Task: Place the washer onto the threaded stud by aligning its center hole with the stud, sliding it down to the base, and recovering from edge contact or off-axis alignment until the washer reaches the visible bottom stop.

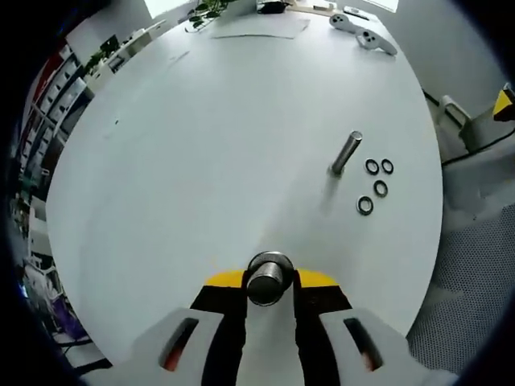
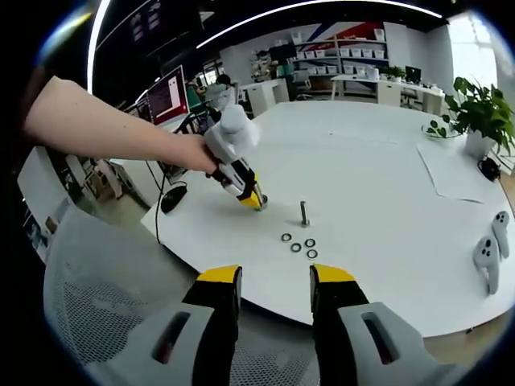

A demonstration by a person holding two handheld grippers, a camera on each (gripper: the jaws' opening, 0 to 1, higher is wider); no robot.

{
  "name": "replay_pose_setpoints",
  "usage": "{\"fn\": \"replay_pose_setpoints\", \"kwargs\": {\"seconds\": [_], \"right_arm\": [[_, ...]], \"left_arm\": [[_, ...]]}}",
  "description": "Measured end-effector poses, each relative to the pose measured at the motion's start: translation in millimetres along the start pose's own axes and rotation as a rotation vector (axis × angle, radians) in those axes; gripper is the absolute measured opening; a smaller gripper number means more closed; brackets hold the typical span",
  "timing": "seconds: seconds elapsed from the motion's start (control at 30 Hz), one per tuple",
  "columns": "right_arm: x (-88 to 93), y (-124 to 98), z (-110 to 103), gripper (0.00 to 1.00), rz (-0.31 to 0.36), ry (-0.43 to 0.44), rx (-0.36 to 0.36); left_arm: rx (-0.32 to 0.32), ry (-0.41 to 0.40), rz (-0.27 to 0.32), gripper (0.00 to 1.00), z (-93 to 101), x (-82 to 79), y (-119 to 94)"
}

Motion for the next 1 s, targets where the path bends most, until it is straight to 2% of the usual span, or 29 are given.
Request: {"fn": "replay_pose_setpoints", "kwargs": {"seconds": [0.13, 0.2, 0.4, 0.6, 0.7, 0.83, 1.0], "right_arm": [[0.1, 0.1, -0.1, 0.36, -0.001, -0.002, 0.000], [0.4, 0.7, -0.1, 0.36, -0.005, -0.006, -0.002], [0.4, 1.0, -0.6, 0.36, -0.009, -0.013, -0.004], [0.7, 2.4, -1.5, 0.36, -0.020, -0.024, -0.013], [1.3, 3.2, -3.1, 0.36, -0.026, -0.035, -0.020], [1.5, 3.7, -4.0, 0.36, -0.032, -0.042, -0.024], [1.2, 4.0, -5.2, 0.36, -0.034, -0.052, -0.032]], "left_arm": [[-0.008, 0.021, 0.005, 0.21, 1.1, 3.3, 0.9], [-0.013, 0.005, 0.015, 0.21, 0.8, 4.4, -1.0], [-0.025, -0.059, 0.044, 0.22, 0.4, 15.3, -10.0], [-0.002, -0.169, 0.080, 0.21, 4.1, 30.7, -25.0], [-0.012, -0.178, 0.095, 0.21, 5.5, 37.4, -34.1], [-0.017, -0.255, 0.166, 0.21, 8.5, 46.2, -48.3], [-0.033, -0.287, 0.209, 0.20, 18.0, 60.8, -63.2]]}}
Point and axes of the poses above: the point that each gripper's makers call its tool centre point, and the gripper's own axes: y roughly forward along the fingers, z roughly to its right, x roughly out of its underside, the point moved 8 cm from there along -y, roughly backward along the fingers, and after that the axes turned 7 degrees about -z, right-handed, at the moved point
